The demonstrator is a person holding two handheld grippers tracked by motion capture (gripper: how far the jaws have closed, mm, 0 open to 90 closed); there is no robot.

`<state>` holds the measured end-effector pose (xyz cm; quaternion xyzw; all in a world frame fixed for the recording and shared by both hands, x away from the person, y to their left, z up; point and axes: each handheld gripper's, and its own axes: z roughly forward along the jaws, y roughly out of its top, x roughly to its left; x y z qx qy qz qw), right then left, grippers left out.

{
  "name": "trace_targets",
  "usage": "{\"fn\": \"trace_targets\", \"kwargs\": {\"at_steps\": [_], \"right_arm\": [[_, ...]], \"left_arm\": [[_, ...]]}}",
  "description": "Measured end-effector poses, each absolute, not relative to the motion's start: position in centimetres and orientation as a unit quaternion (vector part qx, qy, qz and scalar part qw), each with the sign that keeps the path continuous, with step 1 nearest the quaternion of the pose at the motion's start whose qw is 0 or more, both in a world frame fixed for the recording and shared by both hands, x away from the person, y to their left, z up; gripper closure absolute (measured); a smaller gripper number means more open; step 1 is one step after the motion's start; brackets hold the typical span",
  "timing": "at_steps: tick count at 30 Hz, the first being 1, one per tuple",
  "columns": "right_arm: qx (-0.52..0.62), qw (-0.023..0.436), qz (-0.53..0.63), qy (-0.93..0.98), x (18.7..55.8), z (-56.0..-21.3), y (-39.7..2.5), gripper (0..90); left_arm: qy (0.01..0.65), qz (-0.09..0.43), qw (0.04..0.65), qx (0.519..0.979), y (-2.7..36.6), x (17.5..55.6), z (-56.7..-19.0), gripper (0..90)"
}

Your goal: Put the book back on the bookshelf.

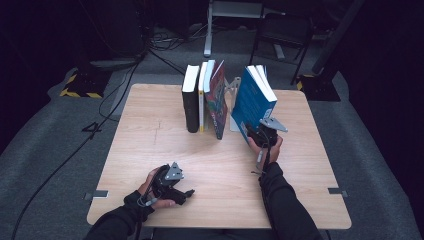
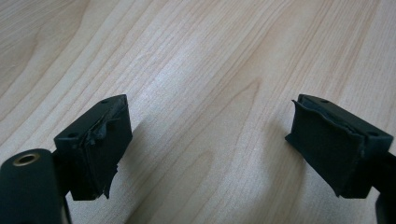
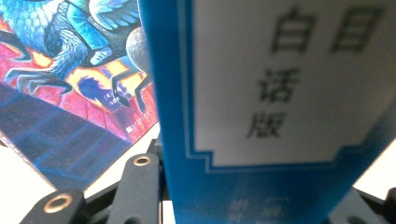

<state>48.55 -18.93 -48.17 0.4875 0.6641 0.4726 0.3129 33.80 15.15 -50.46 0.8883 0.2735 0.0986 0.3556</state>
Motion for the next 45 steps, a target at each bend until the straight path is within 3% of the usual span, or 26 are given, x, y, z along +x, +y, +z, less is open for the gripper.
{"fn": "trace_targets", "kwargs": {"at_steps": [6,9,14,45], "right_arm": [[0.455,0.288,0.469,0.701,47.2,-47.5,-19.9,45.9],[0.431,0.286,0.465,0.719,46.1,-47.4,-20.9,47.2],[0.424,0.275,0.468,0.725,45.0,-48.2,-22.3,59.1],[0.474,0.318,0.438,0.695,47.6,-48.1,-18.9,61.1]], "left_arm": [[0.273,0.100,0.355,0.888,15.2,33.7,-50.5,13.6],[0.273,0.100,0.355,0.888,15.2,33.7,-50.5,13.7],[0.274,0.100,0.356,0.888,15.2,33.7,-50.5,13.8],[0.271,0.099,0.356,0.889,15.1,33.8,-50.5,13.3]]}}
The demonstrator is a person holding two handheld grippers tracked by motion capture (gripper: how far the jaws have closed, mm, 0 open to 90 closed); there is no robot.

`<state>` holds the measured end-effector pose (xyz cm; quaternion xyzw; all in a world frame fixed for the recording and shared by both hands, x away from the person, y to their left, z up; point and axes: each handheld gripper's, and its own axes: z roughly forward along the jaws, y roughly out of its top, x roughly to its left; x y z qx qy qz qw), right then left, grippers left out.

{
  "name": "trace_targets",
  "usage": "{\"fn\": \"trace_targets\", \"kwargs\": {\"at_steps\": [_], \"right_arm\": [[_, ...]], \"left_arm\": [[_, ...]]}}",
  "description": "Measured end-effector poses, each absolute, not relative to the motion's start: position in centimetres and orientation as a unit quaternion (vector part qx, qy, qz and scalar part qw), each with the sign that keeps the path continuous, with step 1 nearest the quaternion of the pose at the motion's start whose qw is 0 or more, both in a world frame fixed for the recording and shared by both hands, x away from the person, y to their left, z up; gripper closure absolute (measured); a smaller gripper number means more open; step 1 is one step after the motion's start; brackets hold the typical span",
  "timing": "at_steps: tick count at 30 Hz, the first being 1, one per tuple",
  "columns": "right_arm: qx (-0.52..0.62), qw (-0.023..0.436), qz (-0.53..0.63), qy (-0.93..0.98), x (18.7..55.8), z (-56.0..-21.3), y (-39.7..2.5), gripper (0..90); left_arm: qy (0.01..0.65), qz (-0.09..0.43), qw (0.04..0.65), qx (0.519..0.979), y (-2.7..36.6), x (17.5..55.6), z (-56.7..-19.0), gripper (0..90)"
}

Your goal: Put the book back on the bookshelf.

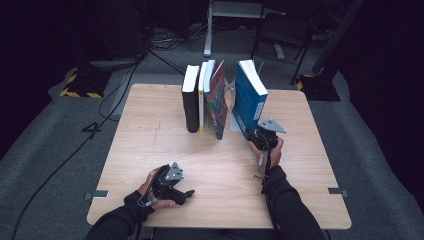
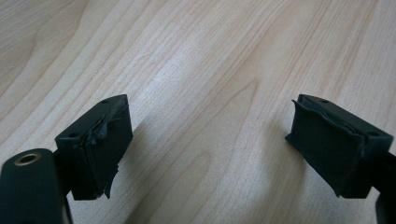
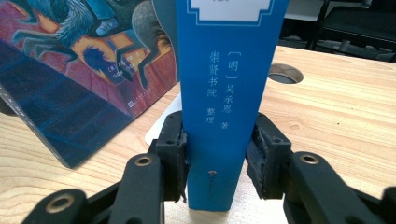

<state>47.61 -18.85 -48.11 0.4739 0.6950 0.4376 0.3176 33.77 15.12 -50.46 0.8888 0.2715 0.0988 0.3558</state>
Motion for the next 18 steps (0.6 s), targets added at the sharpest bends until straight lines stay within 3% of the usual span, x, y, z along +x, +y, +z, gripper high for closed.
{"fn": "trace_targets", "kwargs": {"at_steps": [12,18], "right_arm": [[0.461,0.298,0.418,0.724,47.4,-47.1,-19.3,59.9],[0.437,0.284,0.412,0.747,46.5,-46.6,-19.9,51.3]], "left_arm": [[0.272,0.100,0.356,0.889,15.1,33.7,-50.5,13.7],[0.271,0.100,0.356,0.889,15.1,33.7,-50.5,13.7]]}}
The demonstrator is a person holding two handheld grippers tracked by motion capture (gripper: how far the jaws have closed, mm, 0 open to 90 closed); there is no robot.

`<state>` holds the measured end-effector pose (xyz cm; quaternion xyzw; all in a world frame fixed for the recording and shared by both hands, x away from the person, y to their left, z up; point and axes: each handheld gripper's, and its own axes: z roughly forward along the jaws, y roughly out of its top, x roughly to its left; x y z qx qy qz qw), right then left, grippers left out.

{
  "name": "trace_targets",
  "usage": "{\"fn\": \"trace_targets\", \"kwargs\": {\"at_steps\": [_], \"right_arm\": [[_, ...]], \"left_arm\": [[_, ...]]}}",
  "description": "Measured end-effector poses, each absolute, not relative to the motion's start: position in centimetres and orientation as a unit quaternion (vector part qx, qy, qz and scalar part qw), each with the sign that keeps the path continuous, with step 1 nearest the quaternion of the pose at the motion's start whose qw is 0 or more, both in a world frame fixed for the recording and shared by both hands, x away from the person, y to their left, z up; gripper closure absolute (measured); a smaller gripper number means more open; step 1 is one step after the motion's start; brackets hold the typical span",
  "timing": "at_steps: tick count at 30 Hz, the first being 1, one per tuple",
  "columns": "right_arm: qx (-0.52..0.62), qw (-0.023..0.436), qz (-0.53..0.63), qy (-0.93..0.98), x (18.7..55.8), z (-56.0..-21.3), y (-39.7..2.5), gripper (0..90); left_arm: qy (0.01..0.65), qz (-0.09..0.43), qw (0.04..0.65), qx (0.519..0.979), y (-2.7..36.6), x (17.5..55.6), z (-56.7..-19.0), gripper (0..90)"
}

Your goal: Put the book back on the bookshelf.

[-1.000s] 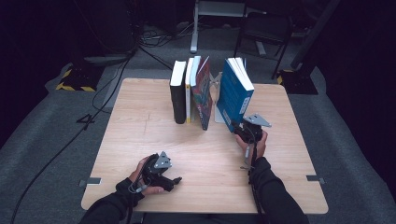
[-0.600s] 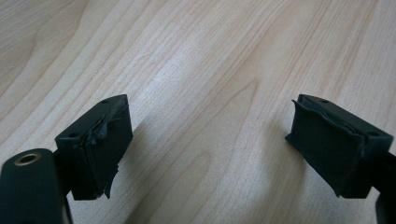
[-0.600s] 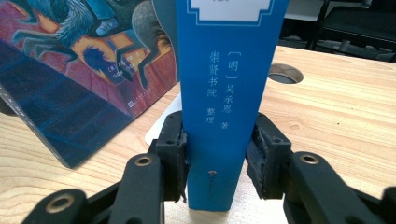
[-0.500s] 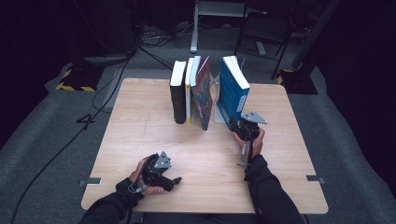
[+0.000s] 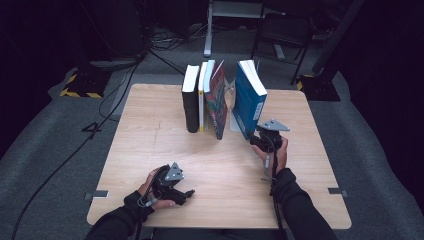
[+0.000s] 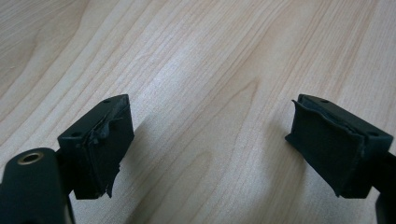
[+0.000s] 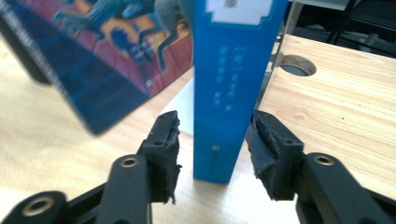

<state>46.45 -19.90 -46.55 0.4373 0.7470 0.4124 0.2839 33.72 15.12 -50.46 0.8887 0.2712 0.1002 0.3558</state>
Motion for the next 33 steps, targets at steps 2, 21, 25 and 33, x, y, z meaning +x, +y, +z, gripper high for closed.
{"fn": "trace_targets", "kwargs": {"at_steps": [2,21,25,33], "right_arm": [[0.425,0.282,0.407,0.758,46.1,-46.3,-20.1,49.1],[0.329,0.245,0.363,0.837,42.1,-44.1,-22.3,36.4],[0.310,0.246,0.355,0.847,40.9,-44.0,-22.9,35.2],[0.290,0.239,0.338,0.863,39.3,-44.4,-23.8,34.1]], "left_arm": [[0.271,0.100,0.356,0.889,15.1,33.7,-50.5,13.7],[0.271,0.100,0.356,0.889,15.1,33.7,-50.5,13.7],[0.272,0.100,0.356,0.889,15.1,33.7,-50.5,13.8],[0.272,0.100,0.356,0.889,15.1,33.7,-50.5,13.8]]}}
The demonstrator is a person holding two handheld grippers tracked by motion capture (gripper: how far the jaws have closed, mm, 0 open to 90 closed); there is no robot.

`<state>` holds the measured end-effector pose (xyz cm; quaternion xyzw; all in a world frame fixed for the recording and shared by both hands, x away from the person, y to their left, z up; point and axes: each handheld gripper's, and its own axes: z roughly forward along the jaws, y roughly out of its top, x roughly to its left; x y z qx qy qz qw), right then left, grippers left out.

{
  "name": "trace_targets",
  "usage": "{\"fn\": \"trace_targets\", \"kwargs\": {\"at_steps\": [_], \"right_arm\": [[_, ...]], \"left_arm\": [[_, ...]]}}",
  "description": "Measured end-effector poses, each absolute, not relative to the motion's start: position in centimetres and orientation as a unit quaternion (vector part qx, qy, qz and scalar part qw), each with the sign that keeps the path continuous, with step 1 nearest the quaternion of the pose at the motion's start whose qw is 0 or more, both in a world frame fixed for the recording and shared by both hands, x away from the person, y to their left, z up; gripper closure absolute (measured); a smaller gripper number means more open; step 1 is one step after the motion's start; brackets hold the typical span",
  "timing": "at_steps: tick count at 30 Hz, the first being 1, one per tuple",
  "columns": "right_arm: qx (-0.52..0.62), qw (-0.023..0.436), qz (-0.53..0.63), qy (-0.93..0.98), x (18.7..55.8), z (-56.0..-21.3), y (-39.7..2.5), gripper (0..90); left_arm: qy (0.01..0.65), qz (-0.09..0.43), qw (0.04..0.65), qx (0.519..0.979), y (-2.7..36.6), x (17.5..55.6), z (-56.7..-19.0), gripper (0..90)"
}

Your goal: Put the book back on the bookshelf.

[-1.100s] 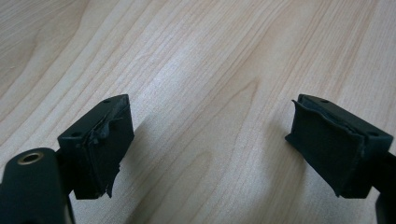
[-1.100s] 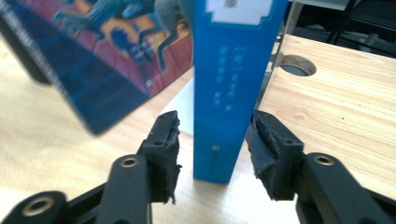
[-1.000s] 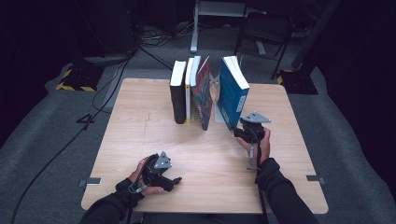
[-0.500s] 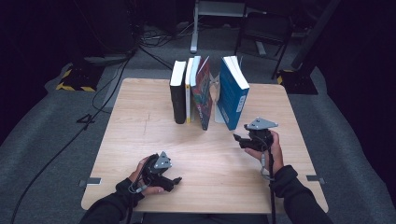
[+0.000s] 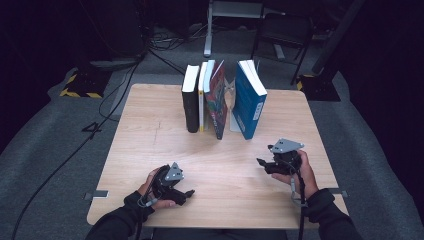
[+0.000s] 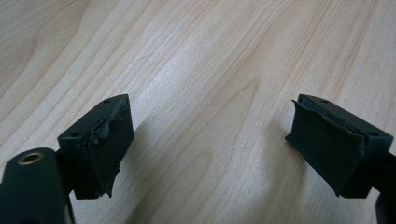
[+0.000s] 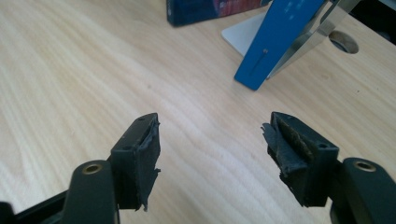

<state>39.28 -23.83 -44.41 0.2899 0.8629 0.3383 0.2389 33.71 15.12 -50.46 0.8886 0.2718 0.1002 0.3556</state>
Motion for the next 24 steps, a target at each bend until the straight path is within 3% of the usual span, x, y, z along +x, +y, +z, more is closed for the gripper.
{"fn": "trace_targets", "kwargs": {"at_steps": [24], "right_arm": [[0.319,0.215,0.311,0.869,34.0,-47.4,-31.4,33.8]], "left_arm": [[0.273,0.100,0.356,0.888,15.1,33.7,-50.5,13.8]]}}
